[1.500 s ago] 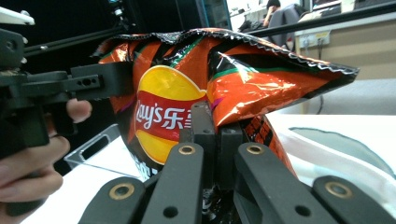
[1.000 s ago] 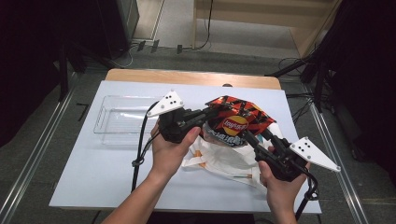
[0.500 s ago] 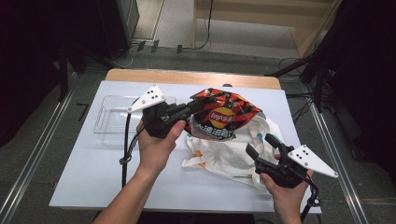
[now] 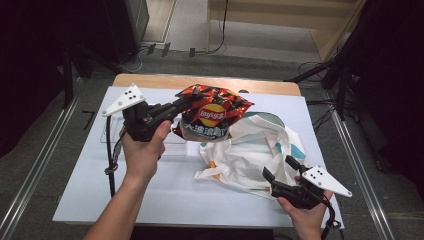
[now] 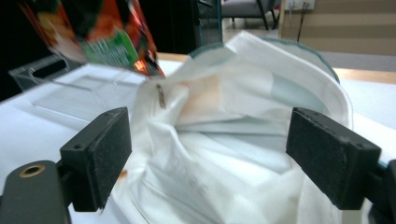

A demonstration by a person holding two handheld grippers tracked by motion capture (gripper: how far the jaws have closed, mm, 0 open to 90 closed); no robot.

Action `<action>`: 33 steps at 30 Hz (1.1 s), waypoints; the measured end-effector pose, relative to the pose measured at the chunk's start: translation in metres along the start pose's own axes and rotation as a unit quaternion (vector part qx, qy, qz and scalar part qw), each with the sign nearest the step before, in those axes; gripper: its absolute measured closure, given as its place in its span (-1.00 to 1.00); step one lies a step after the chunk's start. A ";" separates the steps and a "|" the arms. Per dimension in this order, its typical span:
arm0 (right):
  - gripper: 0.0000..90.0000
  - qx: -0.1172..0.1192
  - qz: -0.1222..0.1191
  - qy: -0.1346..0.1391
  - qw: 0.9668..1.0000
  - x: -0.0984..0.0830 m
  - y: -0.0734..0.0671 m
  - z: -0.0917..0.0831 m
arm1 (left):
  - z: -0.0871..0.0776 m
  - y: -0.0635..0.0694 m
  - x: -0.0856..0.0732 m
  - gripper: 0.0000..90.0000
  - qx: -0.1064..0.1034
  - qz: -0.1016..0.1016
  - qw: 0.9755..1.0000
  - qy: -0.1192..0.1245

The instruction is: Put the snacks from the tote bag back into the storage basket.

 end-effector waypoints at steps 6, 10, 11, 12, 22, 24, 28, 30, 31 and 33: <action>-0.68 -0.004 0.004 -0.011 1.000 -0.012 0.006 -0.004 | -0.016 -0.020 0.005 1.00 0.018 -0.002 1.000 0.006; -0.68 -0.008 0.012 -0.011 1.000 -0.015 0.011 -0.006 | -0.025 -0.031 0.009 1.00 0.027 -0.008 0.999 0.017; -0.68 -0.011 0.010 -0.010 1.000 -0.016 0.012 -0.006 | -0.027 -0.034 0.009 1.00 0.029 -0.009 0.999 0.019; -0.68 -0.012 0.012 -0.012 1.000 -0.016 0.012 -0.006 | -0.028 -0.037 0.010 1.00 0.032 -0.008 0.999 0.020; -0.68 -0.015 0.014 -0.018 1.000 -0.021 0.012 -0.006 | -0.051 -0.063 0.018 1.00 0.055 -0.014 0.998 0.032; -0.68 -0.014 0.015 -0.018 1.000 -0.021 0.012 -0.005 | -0.055 -0.069 0.019 1.00 0.060 -0.015 0.998 0.034; -0.68 -0.012 0.013 -0.021 1.000 -0.023 0.011 -0.003 | -0.061 -0.081 0.018 1.00 0.064 -0.016 0.997 0.038; -0.68 -0.011 0.012 -0.022 1.000 -0.024 0.011 -0.003 | -0.063 -0.084 0.017 1.00 0.068 -0.016 0.997 0.037; -0.68 -0.011 0.012 -0.023 1.000 -0.024 0.010 -0.002 | -0.064 -0.088 0.016 1.00 0.070 -0.018 0.997 0.036; -0.68 -0.011 0.013 -0.025 1.000 -0.025 0.010 -0.002 | -0.067 -0.095 0.012 1.00 0.076 -0.024 0.996 0.035</action>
Point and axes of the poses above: each handheld gripper's, and its own axes: z roughly forward along the jaws, x roughly out of its top, y roughly to its right, the point moved 5 cm from there along z, roughly forward along the jaws, and after that the axes turned 3 degrees about y, right-handed, at the moved point
